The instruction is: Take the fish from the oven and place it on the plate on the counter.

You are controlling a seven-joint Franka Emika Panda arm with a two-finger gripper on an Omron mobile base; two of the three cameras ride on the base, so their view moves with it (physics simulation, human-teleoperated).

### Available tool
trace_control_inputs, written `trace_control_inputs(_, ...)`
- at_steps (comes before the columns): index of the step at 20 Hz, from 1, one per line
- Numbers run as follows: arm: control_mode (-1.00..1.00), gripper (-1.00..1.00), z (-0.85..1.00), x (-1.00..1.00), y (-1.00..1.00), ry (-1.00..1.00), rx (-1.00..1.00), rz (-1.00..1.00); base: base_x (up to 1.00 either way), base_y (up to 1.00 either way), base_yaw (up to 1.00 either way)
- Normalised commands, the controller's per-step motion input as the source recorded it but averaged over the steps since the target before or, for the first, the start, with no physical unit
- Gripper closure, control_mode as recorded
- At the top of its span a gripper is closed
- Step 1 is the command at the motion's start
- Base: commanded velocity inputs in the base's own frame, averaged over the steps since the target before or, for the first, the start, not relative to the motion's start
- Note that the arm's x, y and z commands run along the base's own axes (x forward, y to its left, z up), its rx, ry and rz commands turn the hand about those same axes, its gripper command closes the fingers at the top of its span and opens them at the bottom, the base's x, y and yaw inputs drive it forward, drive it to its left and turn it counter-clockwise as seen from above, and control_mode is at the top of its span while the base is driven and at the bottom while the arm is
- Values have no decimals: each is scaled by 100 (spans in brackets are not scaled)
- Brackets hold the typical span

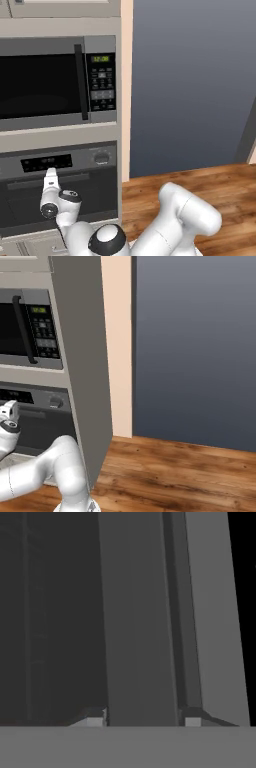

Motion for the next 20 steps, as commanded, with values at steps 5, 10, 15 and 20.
trace_control_inputs(5,-100,100,-52,-52,0,11,-1,3,0,0,0)
trace_control_inputs(10,-100,100,-66,-66,0,8,0,3,0,0,0)
trace_control_inputs(15,-100,100,-79,-74,0,11,-1,2,0,0,0)
trace_control_inputs(20,-100,100,-83,-75,0,15,-2,2,0,0,0)
